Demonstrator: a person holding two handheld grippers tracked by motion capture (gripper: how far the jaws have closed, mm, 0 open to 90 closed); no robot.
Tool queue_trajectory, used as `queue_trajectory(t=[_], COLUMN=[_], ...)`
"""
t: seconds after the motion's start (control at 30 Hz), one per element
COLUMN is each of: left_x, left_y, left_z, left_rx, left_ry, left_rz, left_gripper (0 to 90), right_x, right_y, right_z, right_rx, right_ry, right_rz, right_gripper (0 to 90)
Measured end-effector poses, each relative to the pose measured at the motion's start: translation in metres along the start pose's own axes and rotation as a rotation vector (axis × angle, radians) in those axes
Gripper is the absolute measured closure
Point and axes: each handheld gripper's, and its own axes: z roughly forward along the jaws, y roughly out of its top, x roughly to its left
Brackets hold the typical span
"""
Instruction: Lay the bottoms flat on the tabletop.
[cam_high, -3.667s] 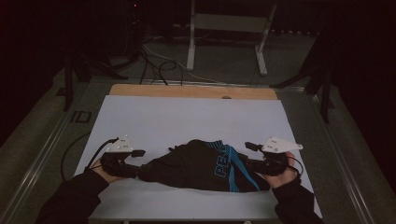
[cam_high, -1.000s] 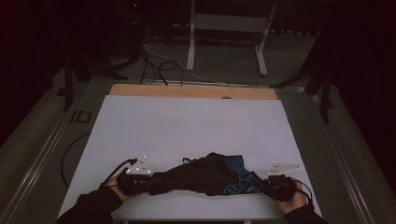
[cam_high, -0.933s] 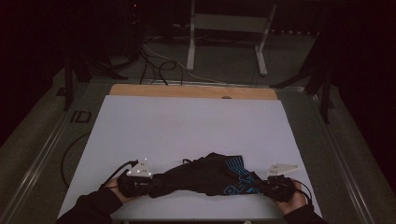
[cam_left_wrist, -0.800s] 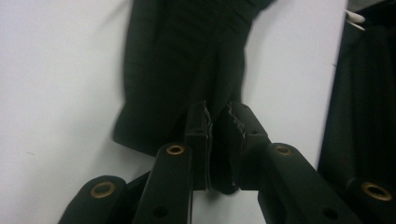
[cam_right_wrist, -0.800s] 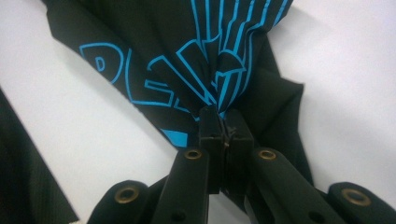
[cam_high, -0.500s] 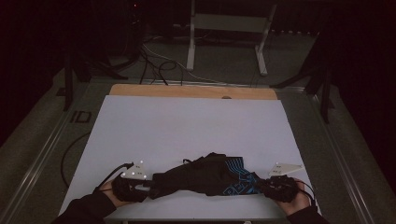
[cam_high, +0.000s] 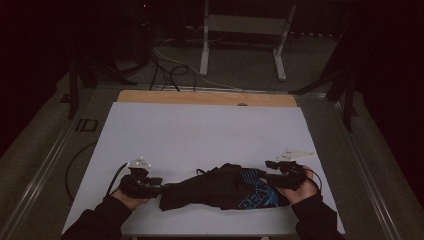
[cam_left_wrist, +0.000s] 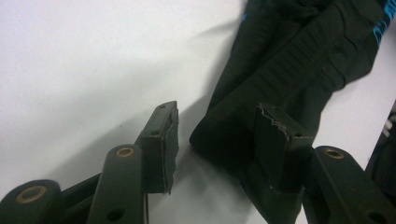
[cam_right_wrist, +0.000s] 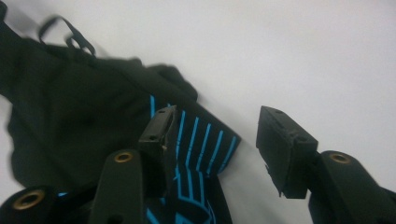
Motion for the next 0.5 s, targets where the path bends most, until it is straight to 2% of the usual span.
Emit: queue_trajectory(t=[0.03, 0.07, 0.1, 0.13, 0.23, 0.27, 0.4, 0.43, 0.47, 0.5], left_x=[0.0, 0.004, 0.004, 0.009, 0.012, 0.016, 0.018, 0.018, 0.018, 0.016], left_y=[0.0, -0.002, -0.002, -0.004, -0.006, -0.008, -0.01, -0.01, -0.01, -0.011], left_z=[0.0, 0.003, 0.003, 0.006, 0.008, 0.012, 0.016, 0.017, 0.017, 0.019], left_rx=[0.0, 0.013, 0.013, 0.023, 0.034, 0.045, 0.048, 0.057, 0.057, 0.056], left_ry=[0.0, -0.016, -0.016, -0.038, -0.056, -0.073, -0.096, -0.119, -0.119, -0.107], left_rz=[0.0, -0.037, -0.037, -0.072, -0.096, -0.117, -0.135, -0.135, -0.135, -0.114], left_gripper=[50.4, 50.0, 50.0, 49.9, 49.8, 49.9, 52.9, 56.6, 58.3, 58.3], right_x=[-0.002, -0.004, -0.004, -0.009, -0.014, -0.018, -0.018, -0.018, -0.018, -0.018], right_y=[-0.002, -0.004, -0.004, -0.008, -0.012, -0.016, -0.021, -0.022, -0.022, -0.022], right_z=[0.006, 0.013, 0.013, 0.024, 0.034, 0.042, 0.048, 0.049, 0.049, 0.049], right_rx=[0.011, 0.022, 0.022, 0.059, 0.088, 0.107, 0.142, 0.145, 0.145, 0.145], right_ry=[0.004, 0.009, 0.009, 0.016, 0.028, 0.044, 0.055, 0.068, 0.068, 0.075], right_rz=[-0.002, 0.004, 0.004, 0.021, 0.04, 0.058, 0.067, 0.076, 0.076, 0.079], right_gripper=[46.3, 46.1, 46.1, 43.9, 42.9, 42.6, 43.1, 47.4, 47.4, 49.2])
